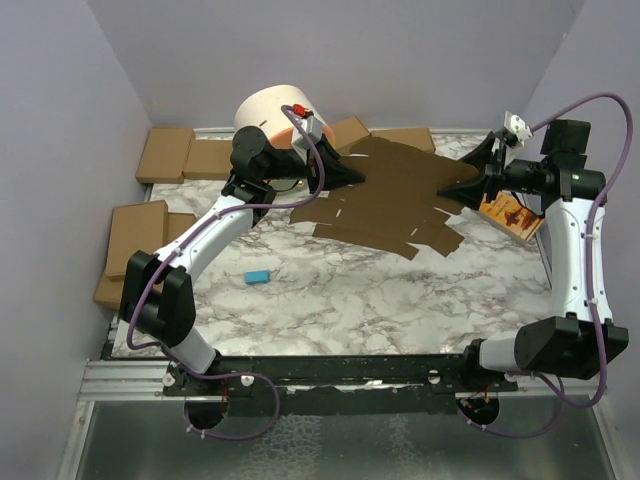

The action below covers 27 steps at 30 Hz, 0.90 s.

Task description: Fold the paper box

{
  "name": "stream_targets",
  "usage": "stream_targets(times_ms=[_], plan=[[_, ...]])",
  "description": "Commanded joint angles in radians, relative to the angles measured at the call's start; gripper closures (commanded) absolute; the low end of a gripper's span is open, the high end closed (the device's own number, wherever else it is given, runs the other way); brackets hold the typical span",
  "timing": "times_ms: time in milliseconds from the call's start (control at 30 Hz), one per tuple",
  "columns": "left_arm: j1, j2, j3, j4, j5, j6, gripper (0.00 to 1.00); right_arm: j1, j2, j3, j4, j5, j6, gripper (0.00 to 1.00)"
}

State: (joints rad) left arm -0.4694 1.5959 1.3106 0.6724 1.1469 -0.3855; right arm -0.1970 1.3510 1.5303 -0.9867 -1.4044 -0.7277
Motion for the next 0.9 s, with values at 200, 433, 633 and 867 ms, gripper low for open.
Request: stream_targets(times_ms=[200, 433, 633, 867], plan=[[-0.002, 0.006, -0.002, 0.056, 0.041, -0.026, 1.00, 0.017, -0.014, -0.025, 0.076, -0.066, 0.075, 0.64], [-0.002, 0.006, -0.002, 0.058, 0.040, -0.026, 1.00, 0.025, -0.018, -0.029, 0.054, -0.087, 0.054, 0.98], [0.052, -0.016, -0.032, 0.067, -0.053, -0.054, 0.80, 0.025, -0.044, -0.045, 0.137, -0.111, 0.170, 0.99], [0.268, -0.194, -0.340, 0.228, -0.316, -0.240, 0.51, 0.025, -0.085, -0.116, 0.492, -0.079, 0.630, 0.99]])
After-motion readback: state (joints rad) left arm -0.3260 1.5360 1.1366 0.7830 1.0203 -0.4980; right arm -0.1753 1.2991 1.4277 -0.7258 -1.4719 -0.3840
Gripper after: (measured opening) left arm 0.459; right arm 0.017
